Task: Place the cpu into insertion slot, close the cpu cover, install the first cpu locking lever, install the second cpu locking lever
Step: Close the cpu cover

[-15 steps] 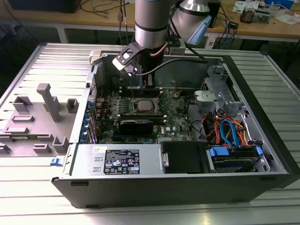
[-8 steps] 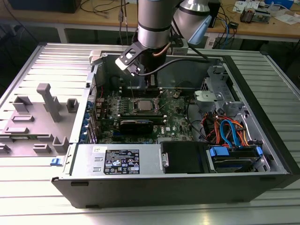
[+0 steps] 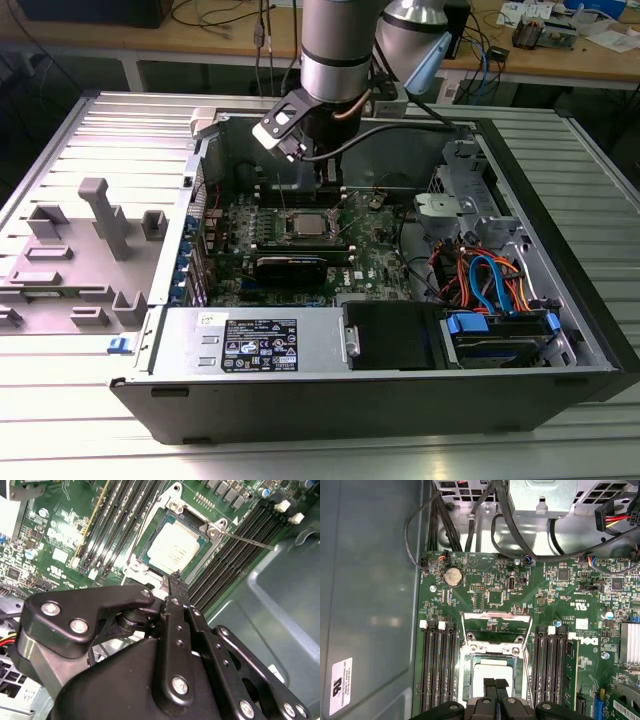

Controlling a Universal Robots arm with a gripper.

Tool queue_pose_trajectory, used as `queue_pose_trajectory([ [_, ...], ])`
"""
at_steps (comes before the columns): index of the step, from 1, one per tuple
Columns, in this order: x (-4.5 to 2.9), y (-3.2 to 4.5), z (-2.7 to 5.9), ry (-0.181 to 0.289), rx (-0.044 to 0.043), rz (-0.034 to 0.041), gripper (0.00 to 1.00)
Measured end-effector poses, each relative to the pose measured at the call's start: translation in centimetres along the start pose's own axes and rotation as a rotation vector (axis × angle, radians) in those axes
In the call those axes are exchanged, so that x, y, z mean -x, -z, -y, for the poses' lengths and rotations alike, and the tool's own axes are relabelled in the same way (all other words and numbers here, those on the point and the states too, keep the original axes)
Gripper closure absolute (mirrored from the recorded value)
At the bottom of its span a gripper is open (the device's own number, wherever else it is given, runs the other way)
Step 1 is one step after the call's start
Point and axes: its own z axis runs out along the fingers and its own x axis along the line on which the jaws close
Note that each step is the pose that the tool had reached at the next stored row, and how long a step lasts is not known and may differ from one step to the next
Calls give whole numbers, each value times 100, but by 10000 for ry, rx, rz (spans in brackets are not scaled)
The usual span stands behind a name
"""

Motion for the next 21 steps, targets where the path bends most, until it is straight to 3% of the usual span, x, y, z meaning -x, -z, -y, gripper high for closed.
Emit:
queue_pose_trajectory([
  [6,-1,30,-1,0,0,-1,89],
  [21,5,30,-100,-1,0,-1,89],
])
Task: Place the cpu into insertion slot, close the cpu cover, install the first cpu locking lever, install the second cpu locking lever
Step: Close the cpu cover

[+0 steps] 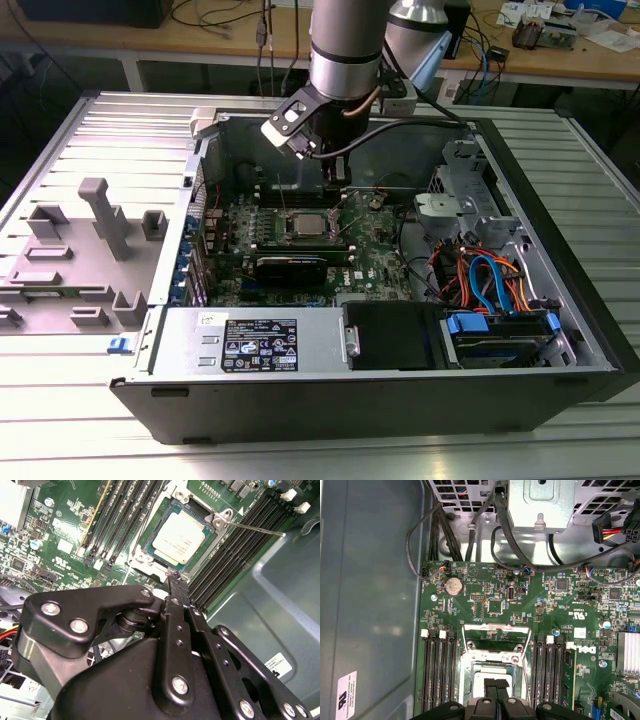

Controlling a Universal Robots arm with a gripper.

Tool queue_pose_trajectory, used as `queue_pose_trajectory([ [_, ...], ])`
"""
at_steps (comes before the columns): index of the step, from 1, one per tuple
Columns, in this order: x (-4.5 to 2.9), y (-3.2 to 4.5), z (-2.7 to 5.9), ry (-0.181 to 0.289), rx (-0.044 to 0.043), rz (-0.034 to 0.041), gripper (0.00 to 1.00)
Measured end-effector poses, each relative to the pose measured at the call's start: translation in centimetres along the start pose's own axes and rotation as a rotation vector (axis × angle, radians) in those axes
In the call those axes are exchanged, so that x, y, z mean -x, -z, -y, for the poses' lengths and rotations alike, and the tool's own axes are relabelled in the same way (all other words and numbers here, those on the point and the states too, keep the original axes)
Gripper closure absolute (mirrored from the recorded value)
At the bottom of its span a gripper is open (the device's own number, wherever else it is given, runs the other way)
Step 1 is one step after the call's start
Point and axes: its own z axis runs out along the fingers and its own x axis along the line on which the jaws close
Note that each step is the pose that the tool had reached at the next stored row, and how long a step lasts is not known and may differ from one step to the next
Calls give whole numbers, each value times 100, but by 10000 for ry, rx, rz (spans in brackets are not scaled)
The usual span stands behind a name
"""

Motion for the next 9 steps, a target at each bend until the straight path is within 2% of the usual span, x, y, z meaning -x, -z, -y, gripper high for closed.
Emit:
queue_pose_trajectory([
  [4,0,0,-1,0,0,0,89],
  [9,-3,59,-2,0,-12,-4,89],
])
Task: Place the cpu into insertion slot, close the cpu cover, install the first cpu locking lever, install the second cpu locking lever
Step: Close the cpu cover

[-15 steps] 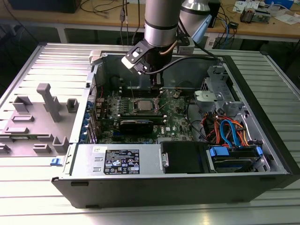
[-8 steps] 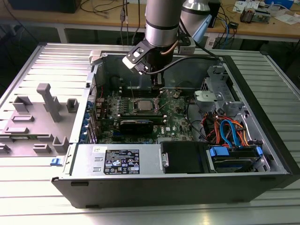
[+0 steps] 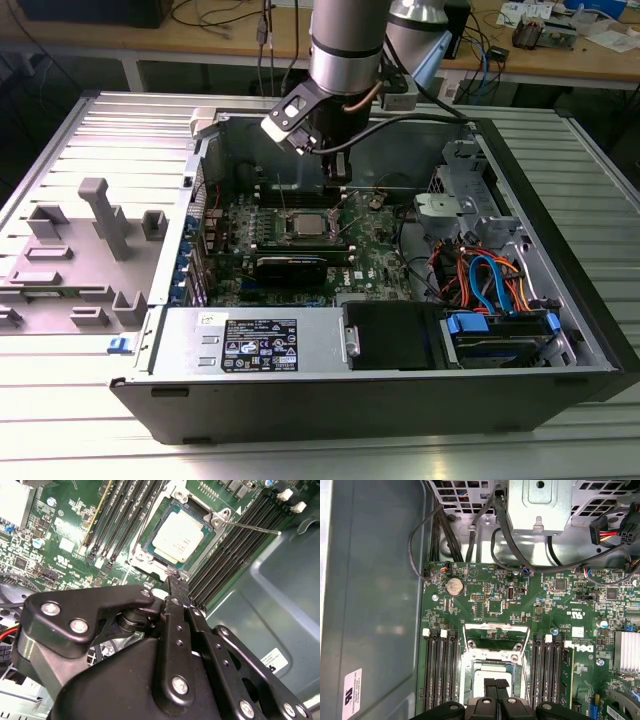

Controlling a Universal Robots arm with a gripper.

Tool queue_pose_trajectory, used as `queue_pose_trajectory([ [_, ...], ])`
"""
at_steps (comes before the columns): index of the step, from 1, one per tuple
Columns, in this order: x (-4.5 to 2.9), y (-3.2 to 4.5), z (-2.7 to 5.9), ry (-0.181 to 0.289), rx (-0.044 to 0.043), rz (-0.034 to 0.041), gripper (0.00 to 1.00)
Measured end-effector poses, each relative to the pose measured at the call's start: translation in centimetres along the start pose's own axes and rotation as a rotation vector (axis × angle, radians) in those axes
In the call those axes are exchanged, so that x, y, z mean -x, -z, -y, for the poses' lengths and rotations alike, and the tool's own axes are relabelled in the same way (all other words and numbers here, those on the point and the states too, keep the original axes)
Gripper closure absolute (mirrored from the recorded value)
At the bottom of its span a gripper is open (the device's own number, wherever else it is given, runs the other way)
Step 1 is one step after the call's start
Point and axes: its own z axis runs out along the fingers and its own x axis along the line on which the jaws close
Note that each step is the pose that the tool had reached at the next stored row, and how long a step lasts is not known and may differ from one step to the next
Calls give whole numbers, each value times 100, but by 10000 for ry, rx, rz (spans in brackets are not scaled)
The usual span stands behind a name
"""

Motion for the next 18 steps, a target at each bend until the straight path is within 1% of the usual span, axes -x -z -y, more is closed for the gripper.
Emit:
queue_pose_trajectory([
  [6,1,5,-12,2,-5,5,89],
  [14,8,4,-132,0,-4,3,89],
  [16,9,3,-153,1,-3,3,89],
  [18,9,3,-157,-1,-3,3,89],
])
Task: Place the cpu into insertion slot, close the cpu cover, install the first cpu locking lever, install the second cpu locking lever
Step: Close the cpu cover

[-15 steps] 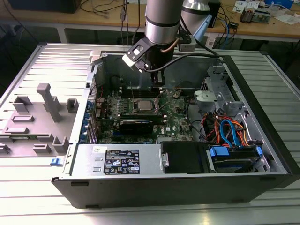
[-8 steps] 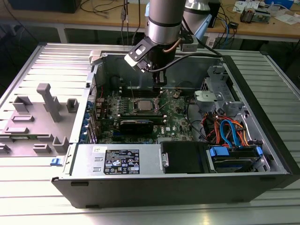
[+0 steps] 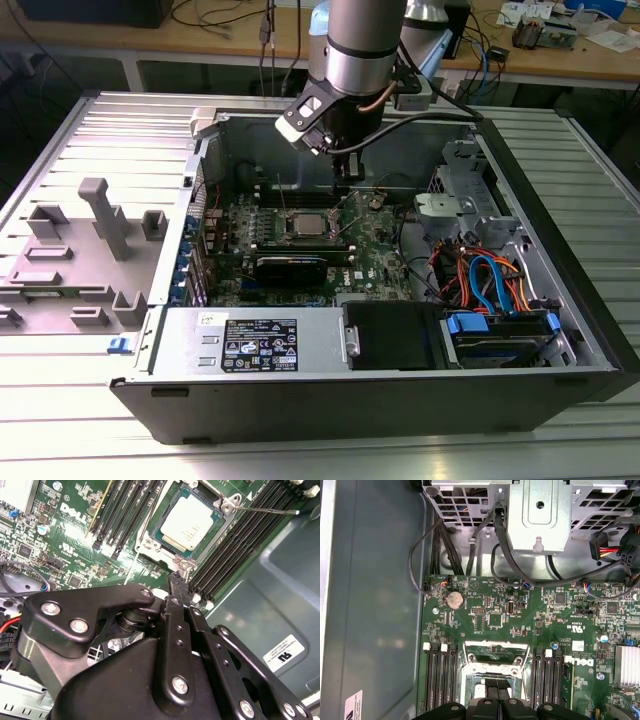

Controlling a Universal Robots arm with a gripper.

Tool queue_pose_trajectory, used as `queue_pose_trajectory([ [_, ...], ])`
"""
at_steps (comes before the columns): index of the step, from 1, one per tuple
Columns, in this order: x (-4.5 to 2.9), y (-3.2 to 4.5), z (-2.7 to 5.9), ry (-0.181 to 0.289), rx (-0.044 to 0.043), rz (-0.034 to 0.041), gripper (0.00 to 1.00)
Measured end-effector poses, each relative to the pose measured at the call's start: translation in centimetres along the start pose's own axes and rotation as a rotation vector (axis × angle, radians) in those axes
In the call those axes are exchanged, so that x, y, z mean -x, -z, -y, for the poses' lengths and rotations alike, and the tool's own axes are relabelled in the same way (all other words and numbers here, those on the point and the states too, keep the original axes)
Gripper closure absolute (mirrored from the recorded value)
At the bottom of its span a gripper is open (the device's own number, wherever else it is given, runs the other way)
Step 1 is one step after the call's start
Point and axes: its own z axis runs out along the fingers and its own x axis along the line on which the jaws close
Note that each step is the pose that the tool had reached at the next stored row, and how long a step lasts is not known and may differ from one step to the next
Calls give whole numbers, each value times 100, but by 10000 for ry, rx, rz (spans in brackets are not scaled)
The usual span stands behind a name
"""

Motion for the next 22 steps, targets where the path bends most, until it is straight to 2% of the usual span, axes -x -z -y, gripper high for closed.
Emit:
queue_pose_trajectory([
  [5,0,0,-2,1,0,0,89],
  [10,9,-9,-152,2,-1,1,89],
  [22,13,-16,-211,1,0,0,89],
])
